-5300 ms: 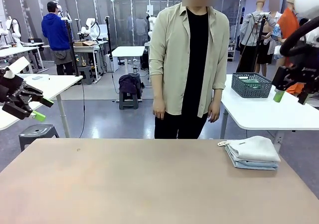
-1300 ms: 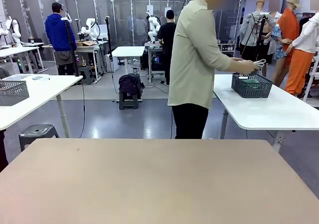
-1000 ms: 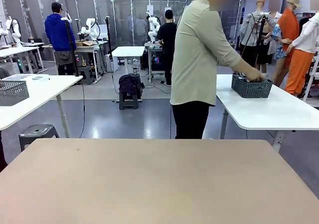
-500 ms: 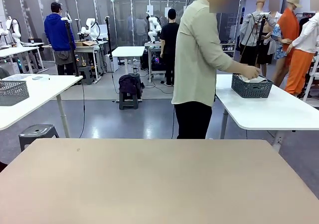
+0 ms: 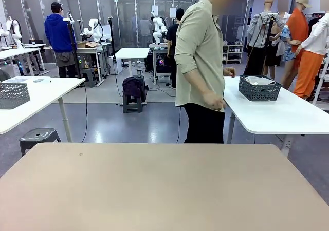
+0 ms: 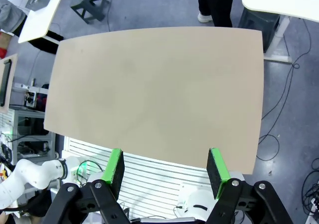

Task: Fold the towels and place them in the basket.
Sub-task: Stack the folded Towel with hook on the right side of the table.

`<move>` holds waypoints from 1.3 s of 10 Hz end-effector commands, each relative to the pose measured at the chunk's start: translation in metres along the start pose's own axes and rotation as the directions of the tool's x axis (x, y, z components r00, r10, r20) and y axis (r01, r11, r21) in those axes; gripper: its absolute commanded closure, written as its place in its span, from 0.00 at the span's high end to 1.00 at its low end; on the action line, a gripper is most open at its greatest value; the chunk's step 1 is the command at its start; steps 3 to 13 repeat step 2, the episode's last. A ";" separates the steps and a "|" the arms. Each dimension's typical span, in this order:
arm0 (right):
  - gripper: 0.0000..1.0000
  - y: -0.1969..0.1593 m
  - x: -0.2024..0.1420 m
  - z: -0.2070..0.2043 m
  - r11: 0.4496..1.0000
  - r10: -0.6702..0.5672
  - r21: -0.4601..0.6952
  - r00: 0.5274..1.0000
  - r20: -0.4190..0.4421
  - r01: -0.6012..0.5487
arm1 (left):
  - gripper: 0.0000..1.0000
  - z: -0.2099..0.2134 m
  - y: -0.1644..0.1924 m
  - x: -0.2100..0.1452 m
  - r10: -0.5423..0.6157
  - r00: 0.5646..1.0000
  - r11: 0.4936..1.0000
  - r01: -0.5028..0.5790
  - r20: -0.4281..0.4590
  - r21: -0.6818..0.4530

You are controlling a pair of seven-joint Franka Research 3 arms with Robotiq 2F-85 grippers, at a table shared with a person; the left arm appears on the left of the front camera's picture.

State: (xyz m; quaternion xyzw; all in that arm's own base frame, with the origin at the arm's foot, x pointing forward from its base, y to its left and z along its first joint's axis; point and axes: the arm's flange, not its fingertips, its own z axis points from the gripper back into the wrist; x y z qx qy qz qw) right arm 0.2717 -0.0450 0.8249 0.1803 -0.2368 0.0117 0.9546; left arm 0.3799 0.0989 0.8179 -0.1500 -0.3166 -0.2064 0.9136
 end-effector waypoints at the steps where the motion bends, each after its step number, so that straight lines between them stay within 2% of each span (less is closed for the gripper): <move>1: 0.84 0.001 -0.002 0.001 1.000 0.002 0.007 1.000 -0.001 -0.002 | 0.98 0.001 -0.002 0.001 0.000 1.000 1.000 0.000 0.003 0.003; 13: 0.84 0.001 -0.002 0.001 1.000 0.002 0.007 1.000 -0.001 -0.002 | 0.98 0.001 -0.002 0.001 0.000 1.000 1.000 0.000 0.003 0.003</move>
